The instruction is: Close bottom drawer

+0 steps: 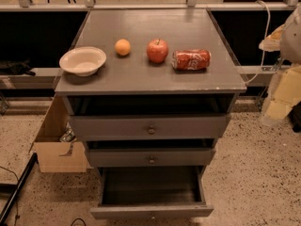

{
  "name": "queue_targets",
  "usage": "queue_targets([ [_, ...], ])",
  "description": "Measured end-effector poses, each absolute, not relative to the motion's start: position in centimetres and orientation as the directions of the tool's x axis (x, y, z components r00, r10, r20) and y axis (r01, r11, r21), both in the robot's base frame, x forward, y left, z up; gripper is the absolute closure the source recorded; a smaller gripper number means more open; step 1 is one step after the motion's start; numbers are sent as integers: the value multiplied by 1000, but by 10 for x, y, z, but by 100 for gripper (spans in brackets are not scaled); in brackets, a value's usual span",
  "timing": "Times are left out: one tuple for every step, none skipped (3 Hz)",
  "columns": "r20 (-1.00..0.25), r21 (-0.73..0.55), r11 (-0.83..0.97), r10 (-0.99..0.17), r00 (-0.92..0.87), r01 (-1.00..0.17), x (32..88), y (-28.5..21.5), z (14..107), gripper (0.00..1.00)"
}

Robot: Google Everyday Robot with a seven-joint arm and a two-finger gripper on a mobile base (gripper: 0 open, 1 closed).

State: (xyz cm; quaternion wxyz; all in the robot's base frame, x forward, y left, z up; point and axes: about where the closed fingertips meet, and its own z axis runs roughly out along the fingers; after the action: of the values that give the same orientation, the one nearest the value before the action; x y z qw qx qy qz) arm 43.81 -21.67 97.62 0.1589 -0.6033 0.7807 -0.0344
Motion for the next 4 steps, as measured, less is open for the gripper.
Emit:
queue_targets([
  [-213,-252,265,-953,-214,-931,440,-216,980,0],
  [-326,-216,341,-909,-262,-915,452,-244,967,0],
  [-509,-109,456,-789,-345,-883,446,-244,949,0],
  [-617,83,492,-657,-432,-867,423,-212,897,0],
])
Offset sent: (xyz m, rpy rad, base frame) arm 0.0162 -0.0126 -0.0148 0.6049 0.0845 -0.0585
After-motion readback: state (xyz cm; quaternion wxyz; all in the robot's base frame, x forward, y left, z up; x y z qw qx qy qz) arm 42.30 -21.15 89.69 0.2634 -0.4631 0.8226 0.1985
